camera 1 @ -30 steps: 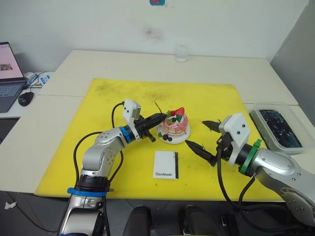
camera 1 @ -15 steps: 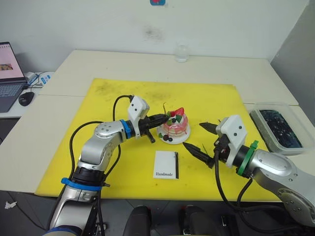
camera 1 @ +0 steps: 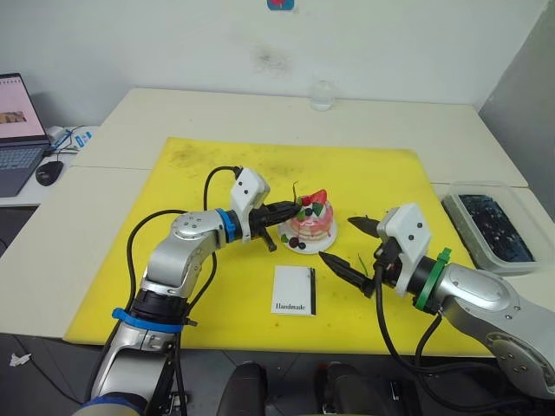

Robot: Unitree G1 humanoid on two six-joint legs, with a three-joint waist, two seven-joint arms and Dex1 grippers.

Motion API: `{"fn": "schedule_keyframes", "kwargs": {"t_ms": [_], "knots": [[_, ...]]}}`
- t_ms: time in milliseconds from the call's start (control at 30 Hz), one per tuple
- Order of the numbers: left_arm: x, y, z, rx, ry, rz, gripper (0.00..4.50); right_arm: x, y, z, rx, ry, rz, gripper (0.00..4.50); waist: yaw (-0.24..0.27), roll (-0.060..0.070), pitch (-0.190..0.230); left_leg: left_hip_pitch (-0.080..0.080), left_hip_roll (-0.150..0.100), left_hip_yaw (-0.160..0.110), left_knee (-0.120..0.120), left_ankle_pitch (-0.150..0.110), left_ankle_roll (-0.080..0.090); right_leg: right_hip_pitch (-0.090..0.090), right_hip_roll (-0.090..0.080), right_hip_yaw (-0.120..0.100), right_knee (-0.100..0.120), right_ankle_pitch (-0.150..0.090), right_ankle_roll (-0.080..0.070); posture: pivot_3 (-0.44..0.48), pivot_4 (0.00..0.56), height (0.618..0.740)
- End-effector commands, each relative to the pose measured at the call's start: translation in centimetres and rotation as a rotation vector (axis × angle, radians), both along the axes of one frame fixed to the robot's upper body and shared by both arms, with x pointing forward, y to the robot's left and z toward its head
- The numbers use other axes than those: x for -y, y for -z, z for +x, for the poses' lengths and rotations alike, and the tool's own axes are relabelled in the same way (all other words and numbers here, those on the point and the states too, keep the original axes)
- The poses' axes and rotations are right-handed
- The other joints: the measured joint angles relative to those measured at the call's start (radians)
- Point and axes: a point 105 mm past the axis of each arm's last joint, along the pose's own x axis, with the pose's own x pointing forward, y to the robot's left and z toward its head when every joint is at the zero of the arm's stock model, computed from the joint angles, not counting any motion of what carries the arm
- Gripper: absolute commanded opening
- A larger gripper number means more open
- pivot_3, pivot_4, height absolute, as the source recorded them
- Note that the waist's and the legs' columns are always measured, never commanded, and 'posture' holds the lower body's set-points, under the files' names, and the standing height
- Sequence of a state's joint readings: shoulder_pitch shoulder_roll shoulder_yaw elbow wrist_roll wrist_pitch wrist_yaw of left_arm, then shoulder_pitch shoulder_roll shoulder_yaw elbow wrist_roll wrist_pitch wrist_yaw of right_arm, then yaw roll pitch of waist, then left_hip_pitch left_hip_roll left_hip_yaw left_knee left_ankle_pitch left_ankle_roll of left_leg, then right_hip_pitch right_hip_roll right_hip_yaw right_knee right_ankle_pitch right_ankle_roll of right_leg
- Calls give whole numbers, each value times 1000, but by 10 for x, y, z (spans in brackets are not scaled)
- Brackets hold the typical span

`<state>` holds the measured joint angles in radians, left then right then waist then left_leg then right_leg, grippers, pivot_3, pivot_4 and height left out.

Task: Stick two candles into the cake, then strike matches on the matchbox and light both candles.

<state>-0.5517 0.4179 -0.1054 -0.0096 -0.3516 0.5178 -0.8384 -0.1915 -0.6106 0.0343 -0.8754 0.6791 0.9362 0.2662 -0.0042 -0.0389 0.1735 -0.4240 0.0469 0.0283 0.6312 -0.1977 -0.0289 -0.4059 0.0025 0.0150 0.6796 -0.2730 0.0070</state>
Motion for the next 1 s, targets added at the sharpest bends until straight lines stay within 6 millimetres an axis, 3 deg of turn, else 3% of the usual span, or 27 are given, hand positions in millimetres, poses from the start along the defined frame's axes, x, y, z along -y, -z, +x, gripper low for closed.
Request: {"fn": "schedule_keyframes", "kwargs": {"t_ms": [33, 367, 433, 667, 800, 1000], "knots": [[0, -7, -5, -5, 17, -13, 816, -2, -10, -5, 56, -8, 4, 4500, 0, 0, 0, 0, 0, 0, 0, 0, 0, 0, 0, 0, 0, 0, 0, 0, 150, 740], [-21, -16, -6, 11, -31, -2, 4022, -2, -11, -4, 56, -1, 19, 4500, -2, 0, 0, 0, 0, 0, 0, 0, 0, 0, 0, 0, 0, 0, 0, 0, 150, 740], [-27, -14, -7, 6, -41, 2, 4462, -2, -12, -3, 60, 2, 22, 4500, -2, 0, 0, 0, 0, 0, 0, 0, 0, 0, 0, 0, 0, 0, 0, 0, 150, 740], [-50, -8, -20, -53, -37, -10, 4462, 4, -17, -6, 75, 19, 38, 4500, -3, 0, 0, 0, 1, 0, -1, 0, 0, -1, 0, 0, 0, 0, 0, 0, 150, 740], [-70, -1, -47, -159, 37, -17, 4462, 18, -13, -13, 67, 70, 31, 4500, -5, 0, 0, 0, 1, 0, -2, 0, 0, -1, -2, 0, -1, -1, -1, 0, 150, 740], [-54, 10, -93, -228, 254, 55, 4462, 41, 23, -29, -2, 210, -45, 4500, 3, 0, 0, 0, 1, -1, -2, 0, 0, -1, -6, -1, -1, -2, -3, 0, 150, 740]]}}
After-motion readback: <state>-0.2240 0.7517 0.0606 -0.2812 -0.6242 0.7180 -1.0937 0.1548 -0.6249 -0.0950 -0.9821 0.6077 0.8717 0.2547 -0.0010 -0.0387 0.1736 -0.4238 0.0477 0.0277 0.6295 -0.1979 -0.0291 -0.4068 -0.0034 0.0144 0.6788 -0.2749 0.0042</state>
